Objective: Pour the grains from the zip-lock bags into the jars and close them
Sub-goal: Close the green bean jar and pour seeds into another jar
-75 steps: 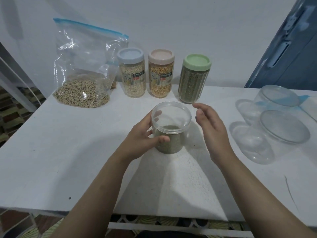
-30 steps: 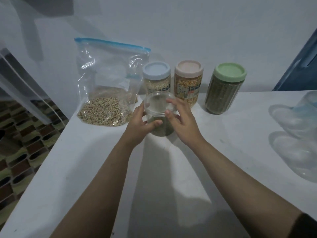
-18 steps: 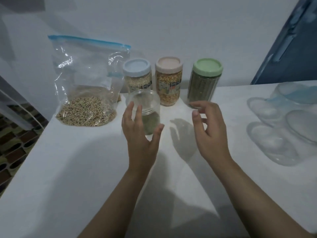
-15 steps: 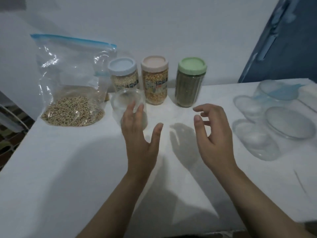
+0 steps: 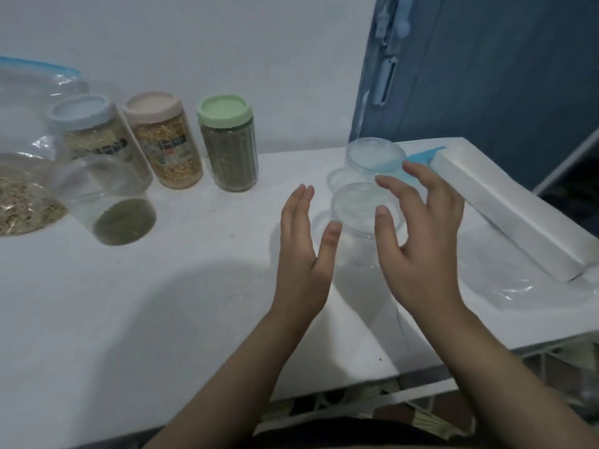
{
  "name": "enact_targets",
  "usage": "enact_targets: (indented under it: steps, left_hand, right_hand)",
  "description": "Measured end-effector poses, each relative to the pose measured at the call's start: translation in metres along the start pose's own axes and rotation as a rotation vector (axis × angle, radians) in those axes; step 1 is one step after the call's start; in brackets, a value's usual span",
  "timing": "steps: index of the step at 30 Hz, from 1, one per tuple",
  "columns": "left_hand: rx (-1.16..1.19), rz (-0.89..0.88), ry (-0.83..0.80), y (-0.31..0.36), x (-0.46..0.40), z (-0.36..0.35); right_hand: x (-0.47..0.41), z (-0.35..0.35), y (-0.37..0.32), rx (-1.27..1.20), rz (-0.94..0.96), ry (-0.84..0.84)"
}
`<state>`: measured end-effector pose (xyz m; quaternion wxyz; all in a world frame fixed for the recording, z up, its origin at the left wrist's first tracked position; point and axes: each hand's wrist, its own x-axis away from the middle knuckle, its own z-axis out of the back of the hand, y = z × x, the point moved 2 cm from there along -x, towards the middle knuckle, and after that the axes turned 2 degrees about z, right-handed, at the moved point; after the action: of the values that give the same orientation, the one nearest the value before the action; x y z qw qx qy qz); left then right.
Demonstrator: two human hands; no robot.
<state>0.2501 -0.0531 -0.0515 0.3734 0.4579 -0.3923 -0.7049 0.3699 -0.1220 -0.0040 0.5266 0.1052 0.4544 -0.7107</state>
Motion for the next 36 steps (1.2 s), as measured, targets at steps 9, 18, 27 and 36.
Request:
enact_targets:
  steps: [9, 18, 27, 36]
  left_hand:
    - [0.054, 0.142, -0.064, -0.02, -0.001, -0.044]
    - [-0.04, 0.149, -0.209, -0.041, 0.002, 0.019]
    - [-0.057, 0.211, -0.153, -0.05, 0.001, 0.073]
    - [-0.041, 0.255, -0.273, -0.059, -0.002, 0.091]
  right_hand:
    - [0.009, -0.019, 0.057, -0.377, -0.233, -0.235]
    - [0.009, -0.05, 0.044, -0.462, -0.066, -0.529]
    - [-0.004, -0.088, 0.005, -0.577, 0.079, -0.517]
    - [-0.024, -0.091, 0.01, -0.796, -0.001, -0.77]
